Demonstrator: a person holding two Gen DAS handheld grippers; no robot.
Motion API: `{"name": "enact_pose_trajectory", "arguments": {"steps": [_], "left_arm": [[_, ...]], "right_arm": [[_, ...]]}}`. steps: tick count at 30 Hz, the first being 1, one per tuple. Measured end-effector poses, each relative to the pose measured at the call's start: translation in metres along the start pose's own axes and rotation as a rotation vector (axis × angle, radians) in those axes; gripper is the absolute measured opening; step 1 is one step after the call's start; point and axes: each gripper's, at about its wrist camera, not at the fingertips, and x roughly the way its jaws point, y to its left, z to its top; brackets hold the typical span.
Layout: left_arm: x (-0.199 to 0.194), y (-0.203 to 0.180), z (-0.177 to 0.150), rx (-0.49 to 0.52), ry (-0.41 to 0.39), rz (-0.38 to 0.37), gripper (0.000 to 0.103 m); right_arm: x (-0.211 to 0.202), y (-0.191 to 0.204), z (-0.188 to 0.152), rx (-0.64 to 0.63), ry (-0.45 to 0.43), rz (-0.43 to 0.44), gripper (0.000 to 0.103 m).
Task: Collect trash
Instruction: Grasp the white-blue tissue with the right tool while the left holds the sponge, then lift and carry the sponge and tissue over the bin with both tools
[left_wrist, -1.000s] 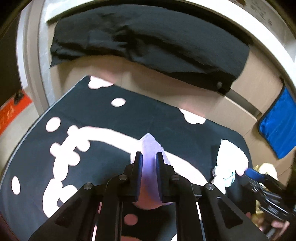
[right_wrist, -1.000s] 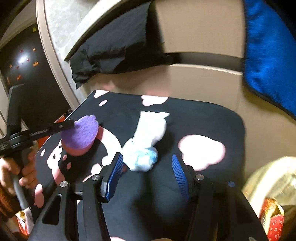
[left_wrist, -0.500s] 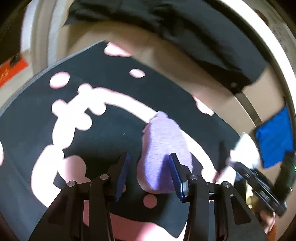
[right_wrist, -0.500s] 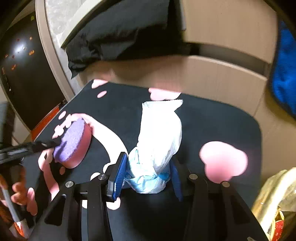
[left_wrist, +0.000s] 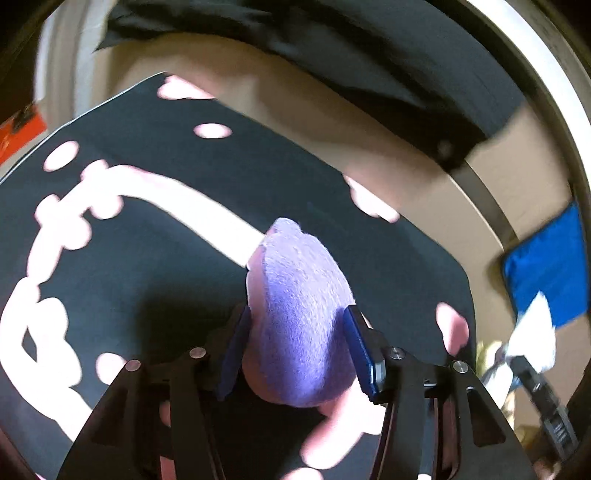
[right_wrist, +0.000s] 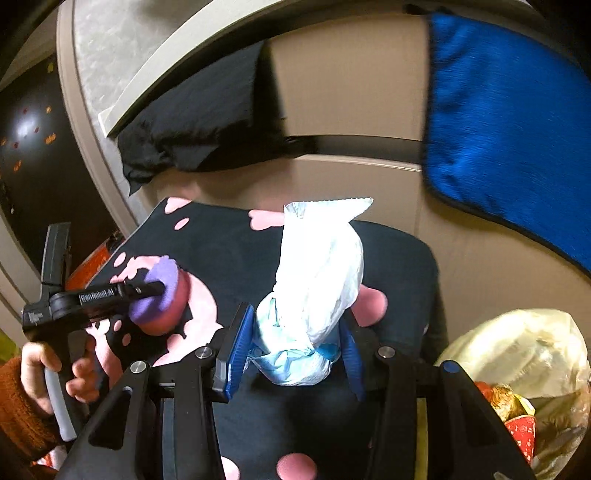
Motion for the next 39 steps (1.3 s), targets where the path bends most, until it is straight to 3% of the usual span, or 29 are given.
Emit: {"name": "enact_pose_trajectory", "arguments": {"steps": [3, 6, 9, 19, 23, 27, 29, 39], "left_arm": [[0.005, -0.024, -0.007, 0.079, -0.01, 0.025, 0.052], [0.007, -0.041, -0.012, 0.146, -0.036, 0.102, 0.054], [0.01, -0.049, -0.012, 0.165, -0.016, 0.142, 0.056], [0.011, -0.038, -0.015, 0.119, 0.111, 0.094, 0.066], [0.008, -0.031, -0.018, 0.058, 0.11, 0.058, 0.061], [-0.009, -0.037, -0.017, 0.088, 0.041, 0.067, 0.036], [-0.015, -0.04, -0.013, 0.105, 0.022, 0.051, 0.029], [-0.037, -0.063, -0.02, 0.195, -0.032, 0.024, 0.023]], "right_arm": [[-0.009, -0.011, -0.003, 0.026, -0.024, -0.003, 0.042], [-0.017, -0.02, -0.008, 0.044, -0.037, -0.01, 0.043], [-0.021, -0.029, -0.012, 0.058, -0.037, -0.019, 0.043], [-0.026, -0.032, -0.024, 0.054, -0.034, -0.015, 0.044], [-0.025, -0.029, -0.026, 0.055, -0.029, -0.008, 0.044], [-0.031, -0.028, -0.027, 0.047, -0.04, -0.014, 0.044], [-0.036, -0.029, -0.026, 0.048, -0.051, -0.013, 0.044], [-0.052, -0.021, -0.021, 0.018, -0.077, -0.024, 0.044]]}}
